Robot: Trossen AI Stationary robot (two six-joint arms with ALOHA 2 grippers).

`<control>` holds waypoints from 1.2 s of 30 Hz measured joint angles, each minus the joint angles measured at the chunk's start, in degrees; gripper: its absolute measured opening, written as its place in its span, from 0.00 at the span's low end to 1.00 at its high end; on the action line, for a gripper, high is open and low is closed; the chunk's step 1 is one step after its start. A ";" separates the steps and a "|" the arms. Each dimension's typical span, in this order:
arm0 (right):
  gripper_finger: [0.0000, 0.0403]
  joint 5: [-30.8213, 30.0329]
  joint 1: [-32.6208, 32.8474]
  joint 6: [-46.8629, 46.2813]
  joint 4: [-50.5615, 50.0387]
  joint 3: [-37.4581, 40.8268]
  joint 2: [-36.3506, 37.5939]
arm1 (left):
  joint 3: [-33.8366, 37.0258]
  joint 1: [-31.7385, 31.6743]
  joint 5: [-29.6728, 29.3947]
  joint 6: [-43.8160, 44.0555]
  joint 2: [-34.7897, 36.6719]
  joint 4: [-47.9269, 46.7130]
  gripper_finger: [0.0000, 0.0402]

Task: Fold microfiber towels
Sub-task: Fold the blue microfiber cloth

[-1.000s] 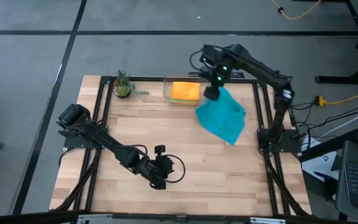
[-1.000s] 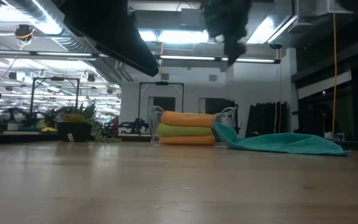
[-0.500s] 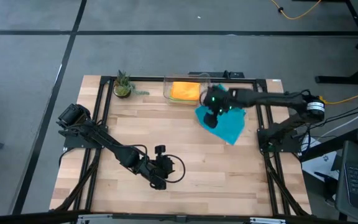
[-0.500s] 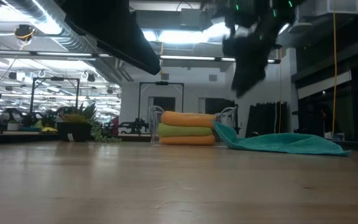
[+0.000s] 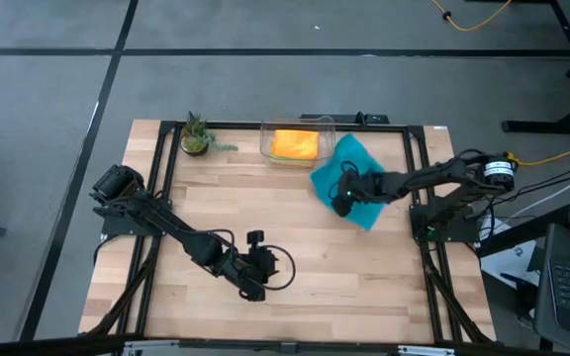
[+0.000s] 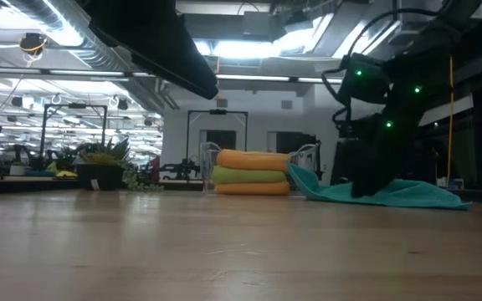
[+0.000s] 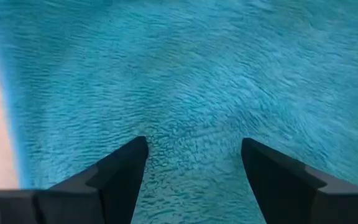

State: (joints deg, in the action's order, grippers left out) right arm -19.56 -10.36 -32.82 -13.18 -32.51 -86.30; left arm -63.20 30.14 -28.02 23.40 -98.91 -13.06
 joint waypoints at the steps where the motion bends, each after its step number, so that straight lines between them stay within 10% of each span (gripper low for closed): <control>1: 0.67 1.65 0.33 -0.07 3.33 1.13 -0.30 | 0.00 -0.04 -0.01 0.00 0.00 0.09 0.32; 21: 0.67 13.21 34.82 10.85 21.93 -0.23 -8.48 | 0.00 -0.04 -0.01 0.22 0.00 1.16 0.32; 36: 0.67 8.48 37.32 7.55 6.33 -14.56 -11.41 | 0.07 -6.69 2.66 0.13 -13.32 16.54 0.32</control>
State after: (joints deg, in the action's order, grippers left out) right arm -11.08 26.96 -25.28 -6.85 -47.07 -97.71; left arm -63.13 23.45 -25.36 23.53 -112.24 3.48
